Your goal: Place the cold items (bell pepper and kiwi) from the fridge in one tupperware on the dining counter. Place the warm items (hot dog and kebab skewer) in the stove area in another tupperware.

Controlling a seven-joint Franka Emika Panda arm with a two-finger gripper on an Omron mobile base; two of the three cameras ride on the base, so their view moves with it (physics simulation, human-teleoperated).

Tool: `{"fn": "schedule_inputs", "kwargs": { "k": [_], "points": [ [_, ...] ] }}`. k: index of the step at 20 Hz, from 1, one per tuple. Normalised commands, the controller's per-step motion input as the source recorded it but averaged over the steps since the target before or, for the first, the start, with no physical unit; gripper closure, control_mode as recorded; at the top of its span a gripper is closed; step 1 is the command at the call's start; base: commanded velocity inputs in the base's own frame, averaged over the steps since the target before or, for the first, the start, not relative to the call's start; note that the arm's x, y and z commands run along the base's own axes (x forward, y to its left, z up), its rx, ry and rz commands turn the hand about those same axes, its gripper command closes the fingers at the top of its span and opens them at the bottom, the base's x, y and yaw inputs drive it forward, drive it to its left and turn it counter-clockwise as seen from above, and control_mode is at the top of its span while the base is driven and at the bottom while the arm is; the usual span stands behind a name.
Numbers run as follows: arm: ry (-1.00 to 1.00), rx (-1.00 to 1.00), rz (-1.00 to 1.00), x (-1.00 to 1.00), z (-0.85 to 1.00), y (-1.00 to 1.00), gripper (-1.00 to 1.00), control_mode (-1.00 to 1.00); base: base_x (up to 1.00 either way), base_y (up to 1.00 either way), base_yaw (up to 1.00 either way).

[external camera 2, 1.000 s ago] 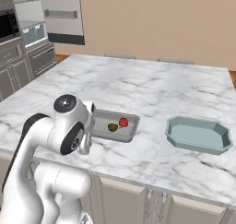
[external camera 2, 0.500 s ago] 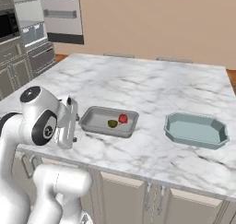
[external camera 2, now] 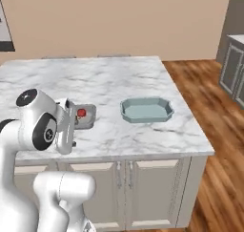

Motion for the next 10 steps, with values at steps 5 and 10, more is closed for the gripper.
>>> {"fn": "schedule_inputs", "kwargs": {
  "k": [5,10],
  "points": [
    [0.0,0.0,0.0,0.0,0.0,0.0,-1.0,1.0,0.11,0.0,-0.92],
    [0.0,0.0,0.0,0.0,0.0,0.0,-1.0,1.0,0.13,-0.06,-0.9]
  ]
}}
